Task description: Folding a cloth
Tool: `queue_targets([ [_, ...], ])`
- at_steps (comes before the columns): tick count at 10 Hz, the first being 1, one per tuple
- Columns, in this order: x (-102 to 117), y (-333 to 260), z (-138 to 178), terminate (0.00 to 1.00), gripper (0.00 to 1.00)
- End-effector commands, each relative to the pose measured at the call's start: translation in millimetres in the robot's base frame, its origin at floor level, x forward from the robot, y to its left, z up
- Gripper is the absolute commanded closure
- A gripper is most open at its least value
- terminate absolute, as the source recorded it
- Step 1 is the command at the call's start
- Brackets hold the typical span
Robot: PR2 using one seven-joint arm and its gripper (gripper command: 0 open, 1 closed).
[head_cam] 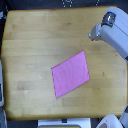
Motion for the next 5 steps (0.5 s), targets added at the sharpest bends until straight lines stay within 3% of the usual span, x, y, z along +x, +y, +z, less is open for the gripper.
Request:
queue_targets([
  [1, -0.8, 1.1, 0.0, 0.0, 0.0],
  [3, -14.8, -1.3, -8.8, 0.0, 0.0],
  [5, -44.9, 12.8, -25.1, 0.0, 0.0],
])
